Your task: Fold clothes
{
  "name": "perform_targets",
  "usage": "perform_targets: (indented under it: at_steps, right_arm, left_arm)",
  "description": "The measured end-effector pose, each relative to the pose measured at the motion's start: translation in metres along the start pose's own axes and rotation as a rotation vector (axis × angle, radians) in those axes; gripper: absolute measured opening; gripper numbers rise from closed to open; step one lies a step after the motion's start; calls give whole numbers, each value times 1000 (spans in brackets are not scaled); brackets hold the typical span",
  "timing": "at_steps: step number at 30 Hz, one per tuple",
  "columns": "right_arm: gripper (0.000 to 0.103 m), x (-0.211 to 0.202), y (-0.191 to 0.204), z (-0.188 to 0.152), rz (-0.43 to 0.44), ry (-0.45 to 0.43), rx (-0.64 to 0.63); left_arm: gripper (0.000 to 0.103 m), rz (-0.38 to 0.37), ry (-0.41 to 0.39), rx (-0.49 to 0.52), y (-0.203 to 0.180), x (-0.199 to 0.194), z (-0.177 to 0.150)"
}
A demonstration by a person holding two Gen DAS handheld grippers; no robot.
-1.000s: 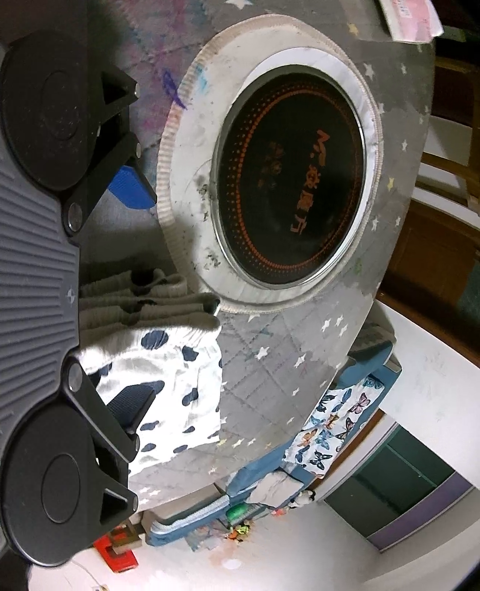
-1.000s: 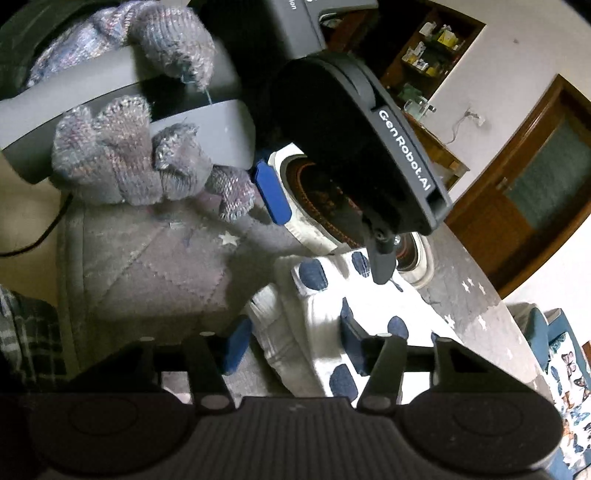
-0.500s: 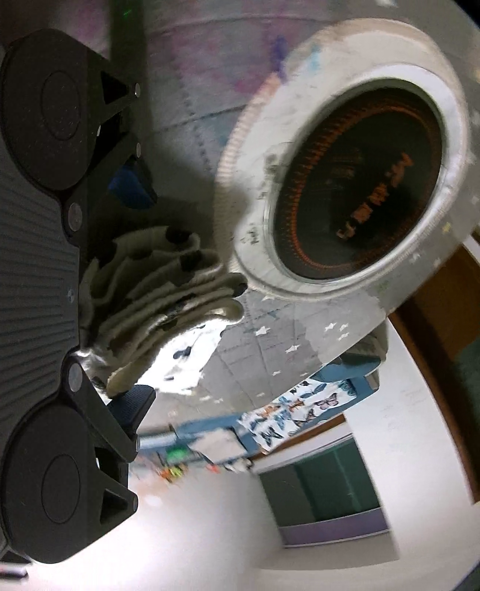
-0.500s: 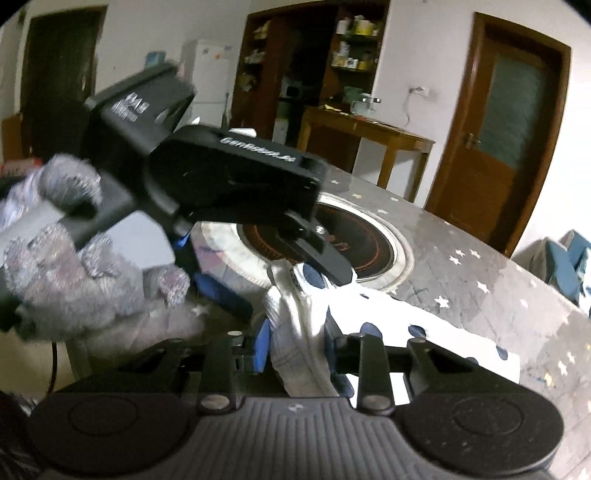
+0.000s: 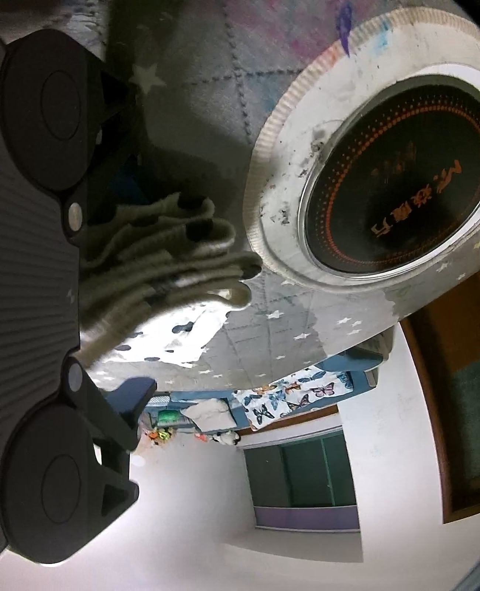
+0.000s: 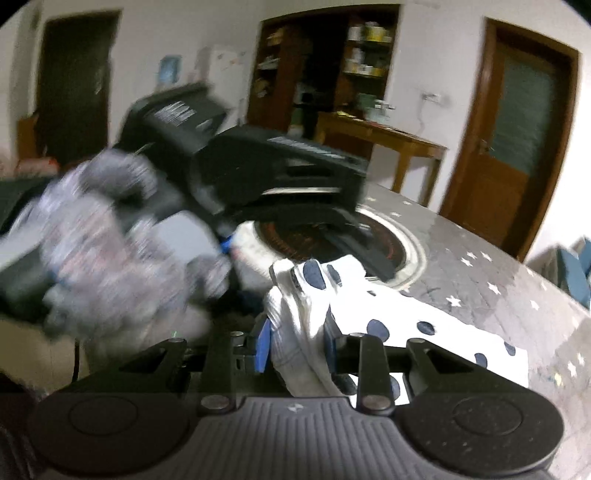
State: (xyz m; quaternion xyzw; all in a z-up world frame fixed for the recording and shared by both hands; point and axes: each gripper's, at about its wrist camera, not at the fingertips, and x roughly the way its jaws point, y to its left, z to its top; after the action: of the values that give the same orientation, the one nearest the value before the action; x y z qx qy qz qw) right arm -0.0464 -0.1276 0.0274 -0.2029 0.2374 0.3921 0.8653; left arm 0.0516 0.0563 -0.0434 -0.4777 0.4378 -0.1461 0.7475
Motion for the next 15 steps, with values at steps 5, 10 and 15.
perform_targets:
  at_steps: [5,10,15]
  right_arm:
    - [31,3,7,-8,26,22,-52]
    - [37,-1,2,-7,65,25,15]
    - [37,-20,-28,-8,85,15,150]
  left_arm:
    - [71,11,-1,35,2,2,2]
    - [41,46,-8,81,3,5,3]
    - [37,58,-13,121,3,7,2]
